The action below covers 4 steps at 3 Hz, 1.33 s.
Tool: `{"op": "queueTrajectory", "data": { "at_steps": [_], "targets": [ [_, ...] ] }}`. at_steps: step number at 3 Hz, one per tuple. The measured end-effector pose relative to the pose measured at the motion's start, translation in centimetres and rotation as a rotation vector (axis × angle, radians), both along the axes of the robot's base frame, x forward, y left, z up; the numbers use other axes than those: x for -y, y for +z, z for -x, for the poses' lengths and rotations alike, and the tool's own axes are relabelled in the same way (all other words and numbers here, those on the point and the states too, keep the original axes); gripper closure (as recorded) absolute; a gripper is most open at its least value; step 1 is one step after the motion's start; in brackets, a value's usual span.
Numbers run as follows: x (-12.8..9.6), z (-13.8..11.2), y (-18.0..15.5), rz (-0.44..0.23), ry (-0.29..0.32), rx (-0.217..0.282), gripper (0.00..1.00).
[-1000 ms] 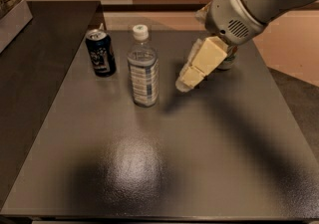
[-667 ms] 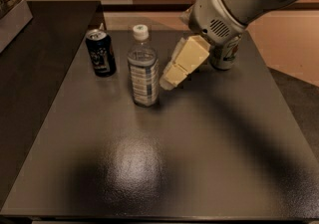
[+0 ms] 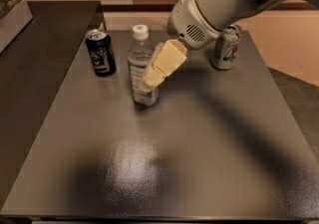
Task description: Knock blue plastic bottle over
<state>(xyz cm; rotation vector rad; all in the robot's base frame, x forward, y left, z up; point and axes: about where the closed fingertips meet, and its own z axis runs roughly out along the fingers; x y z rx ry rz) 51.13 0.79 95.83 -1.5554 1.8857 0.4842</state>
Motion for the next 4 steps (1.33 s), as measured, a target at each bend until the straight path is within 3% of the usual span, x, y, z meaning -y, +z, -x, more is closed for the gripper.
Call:
{"op": "queueTrajectory", "data": {
  "at_steps": [2, 3, 4],
  "targets": [
    [-2.1, -0.1, -0.7, -0.036, -0.004, -0.008, 0.00],
    [-2.4, -0.2, -1.0, -0.045, -0.009, -0.010, 0.17],
    [-2.3, -0.2, -1.2, -0.051, -0.016, -0.015, 0.41]
  ]
}}
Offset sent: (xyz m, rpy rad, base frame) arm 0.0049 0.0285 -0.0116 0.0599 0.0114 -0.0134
